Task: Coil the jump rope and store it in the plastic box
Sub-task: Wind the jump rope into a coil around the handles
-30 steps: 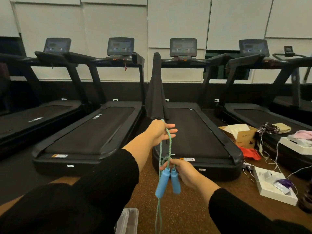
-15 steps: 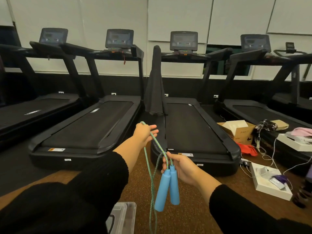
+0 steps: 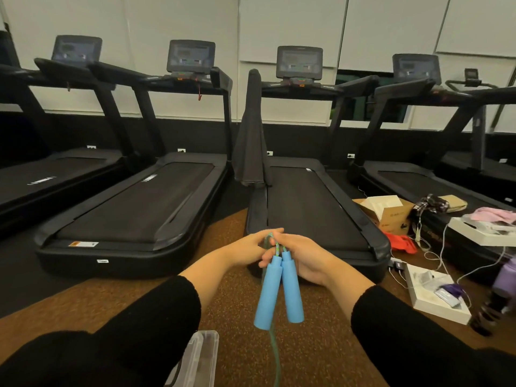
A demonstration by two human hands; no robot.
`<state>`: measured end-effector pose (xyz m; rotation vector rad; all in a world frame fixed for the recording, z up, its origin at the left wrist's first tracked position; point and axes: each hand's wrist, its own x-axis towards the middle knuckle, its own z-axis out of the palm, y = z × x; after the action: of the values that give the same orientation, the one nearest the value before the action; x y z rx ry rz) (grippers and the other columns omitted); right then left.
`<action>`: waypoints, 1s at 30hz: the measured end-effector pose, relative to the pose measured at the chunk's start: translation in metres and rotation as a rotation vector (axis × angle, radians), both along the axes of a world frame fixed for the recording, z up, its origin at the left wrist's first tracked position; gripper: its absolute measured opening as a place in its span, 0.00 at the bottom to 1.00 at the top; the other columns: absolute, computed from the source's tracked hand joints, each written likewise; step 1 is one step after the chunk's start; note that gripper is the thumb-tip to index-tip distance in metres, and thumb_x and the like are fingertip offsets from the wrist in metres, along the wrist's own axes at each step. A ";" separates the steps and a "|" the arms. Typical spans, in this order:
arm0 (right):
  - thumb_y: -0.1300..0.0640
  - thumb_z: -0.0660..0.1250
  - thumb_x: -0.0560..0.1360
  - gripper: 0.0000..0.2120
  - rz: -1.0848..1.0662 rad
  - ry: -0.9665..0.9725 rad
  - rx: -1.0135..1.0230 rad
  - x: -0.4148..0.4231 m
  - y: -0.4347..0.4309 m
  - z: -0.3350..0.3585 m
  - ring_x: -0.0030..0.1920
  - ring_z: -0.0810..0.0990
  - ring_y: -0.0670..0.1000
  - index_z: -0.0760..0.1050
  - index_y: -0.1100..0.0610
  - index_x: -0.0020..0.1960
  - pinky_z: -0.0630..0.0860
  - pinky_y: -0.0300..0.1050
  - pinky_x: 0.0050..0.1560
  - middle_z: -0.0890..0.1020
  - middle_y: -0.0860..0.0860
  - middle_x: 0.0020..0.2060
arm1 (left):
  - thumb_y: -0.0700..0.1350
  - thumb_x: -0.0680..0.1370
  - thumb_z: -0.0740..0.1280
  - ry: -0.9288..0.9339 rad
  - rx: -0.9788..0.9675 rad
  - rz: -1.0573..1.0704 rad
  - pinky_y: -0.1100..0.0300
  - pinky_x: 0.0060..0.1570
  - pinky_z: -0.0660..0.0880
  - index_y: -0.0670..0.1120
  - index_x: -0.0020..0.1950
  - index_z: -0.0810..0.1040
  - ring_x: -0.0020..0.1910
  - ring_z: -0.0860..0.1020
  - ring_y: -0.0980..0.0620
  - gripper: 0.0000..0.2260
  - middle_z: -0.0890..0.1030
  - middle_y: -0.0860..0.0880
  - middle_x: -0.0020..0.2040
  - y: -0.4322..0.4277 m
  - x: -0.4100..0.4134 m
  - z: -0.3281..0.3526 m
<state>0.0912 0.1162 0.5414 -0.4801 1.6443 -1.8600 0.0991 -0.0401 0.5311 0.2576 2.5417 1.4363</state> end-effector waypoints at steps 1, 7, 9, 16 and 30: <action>0.53 0.59 0.80 0.10 0.007 0.014 -0.004 0.002 0.001 0.003 0.40 0.83 0.57 0.71 0.60 0.46 0.81 0.50 0.49 0.82 0.59 0.36 | 0.36 0.79 0.57 -0.001 0.060 -0.007 0.62 0.51 0.70 0.50 0.54 0.77 0.40 0.77 0.64 0.13 0.77 0.53 0.34 0.005 0.002 0.003; 0.55 0.61 0.79 0.09 0.051 0.030 -0.034 0.005 0.012 0.012 0.39 0.83 0.56 0.75 0.60 0.48 0.79 0.52 0.52 0.82 0.58 0.36 | 0.40 0.79 0.55 0.092 0.186 0.029 0.60 0.42 0.76 0.47 0.46 0.77 0.40 0.78 0.51 0.11 0.80 0.48 0.39 0.013 -0.006 0.015; 0.57 0.61 0.78 0.08 0.057 0.050 -0.029 0.005 0.015 0.012 0.39 0.84 0.55 0.76 0.61 0.48 0.80 0.50 0.51 0.83 0.58 0.37 | 0.40 0.78 0.58 0.100 0.190 0.060 0.59 0.42 0.75 0.49 0.46 0.78 0.42 0.77 0.51 0.10 0.79 0.47 0.42 0.008 -0.013 0.020; 0.64 0.64 0.74 0.05 0.153 0.002 -0.134 0.008 0.029 0.013 0.39 0.84 0.54 0.78 0.63 0.47 0.82 0.46 0.45 0.83 0.57 0.40 | 0.35 0.78 0.57 0.059 0.187 0.191 0.63 0.37 0.69 0.44 0.45 0.79 0.34 0.77 0.58 0.12 0.78 0.51 0.36 -0.012 -0.021 0.014; 0.62 0.62 0.74 0.09 0.084 0.201 -0.351 -0.007 0.053 0.093 0.46 0.83 0.52 0.79 0.59 0.50 0.80 0.47 0.50 0.84 0.54 0.44 | 0.43 0.82 0.58 -0.012 -0.027 0.114 0.71 0.48 0.71 0.41 0.65 0.75 0.53 0.75 0.56 0.14 0.78 0.46 0.61 -0.005 -0.017 -0.017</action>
<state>0.0838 0.1691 0.6343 -0.8959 1.3940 -2.0999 0.0825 -0.0451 0.5136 0.1006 2.6019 1.4366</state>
